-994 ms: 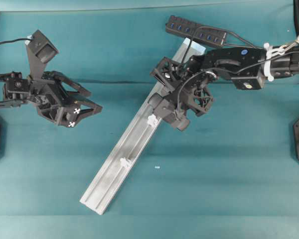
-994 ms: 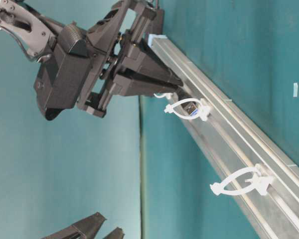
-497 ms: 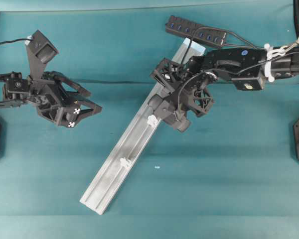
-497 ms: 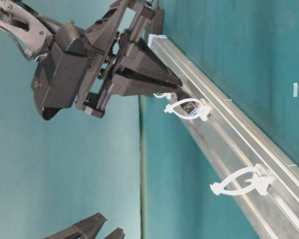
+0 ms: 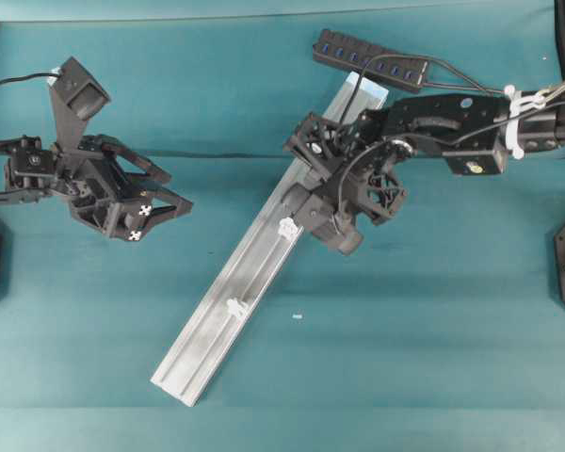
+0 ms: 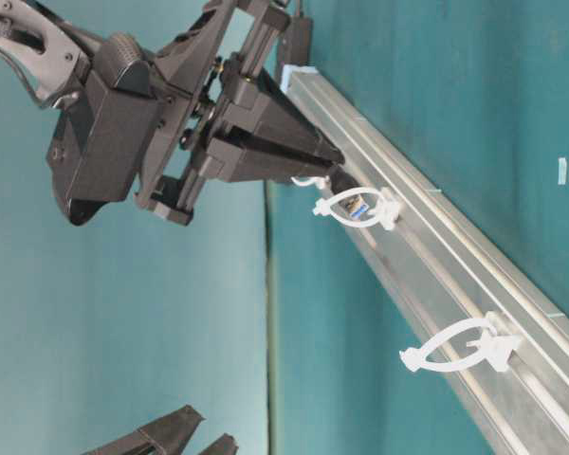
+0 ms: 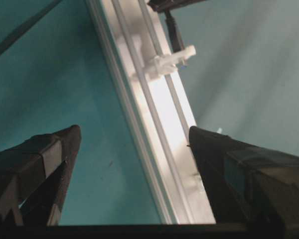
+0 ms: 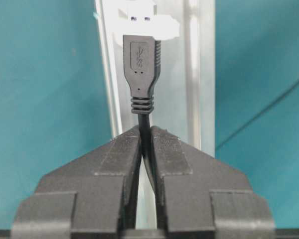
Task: Pass the USB cable through three rings with both arms.
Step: 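Guide the plug with the right gripper into the second white ring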
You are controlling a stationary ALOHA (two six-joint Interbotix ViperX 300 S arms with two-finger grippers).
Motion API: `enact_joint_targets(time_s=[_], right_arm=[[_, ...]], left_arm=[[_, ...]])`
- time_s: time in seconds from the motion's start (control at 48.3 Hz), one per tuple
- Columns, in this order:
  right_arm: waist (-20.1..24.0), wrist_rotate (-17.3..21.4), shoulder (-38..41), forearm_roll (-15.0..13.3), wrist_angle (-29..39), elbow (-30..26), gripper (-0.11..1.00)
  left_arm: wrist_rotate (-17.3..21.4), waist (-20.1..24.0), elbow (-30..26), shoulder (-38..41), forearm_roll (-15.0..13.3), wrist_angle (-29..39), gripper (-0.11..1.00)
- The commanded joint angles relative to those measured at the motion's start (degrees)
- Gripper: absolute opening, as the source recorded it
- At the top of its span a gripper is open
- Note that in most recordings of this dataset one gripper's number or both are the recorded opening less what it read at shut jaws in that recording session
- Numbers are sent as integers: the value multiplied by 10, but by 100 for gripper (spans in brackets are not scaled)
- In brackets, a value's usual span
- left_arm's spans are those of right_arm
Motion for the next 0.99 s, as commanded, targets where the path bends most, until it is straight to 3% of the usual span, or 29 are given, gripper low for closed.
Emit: enact_joint_targets(time_s=[0.0,0.166,0.559,0.829,0.974], right_arm=[[8,-2,3,1,-2,-5,9],[12,0,4,7,-10,-5,9],[21,5,15,10,-14,-14,9],[29,5,18,61,-9,-33,9],[32,5,18,62,-5,-33,9]], left_arm=[[-2,-1,-4,-5,2,-3,94],[-14,-3,-6,-11,2,-3,94],[-14,-55,-4,-15,2,-4,94],[-15,-78,-6,-19,2,-5,94],[-14,-78,-8,-20,2,-6,94]])
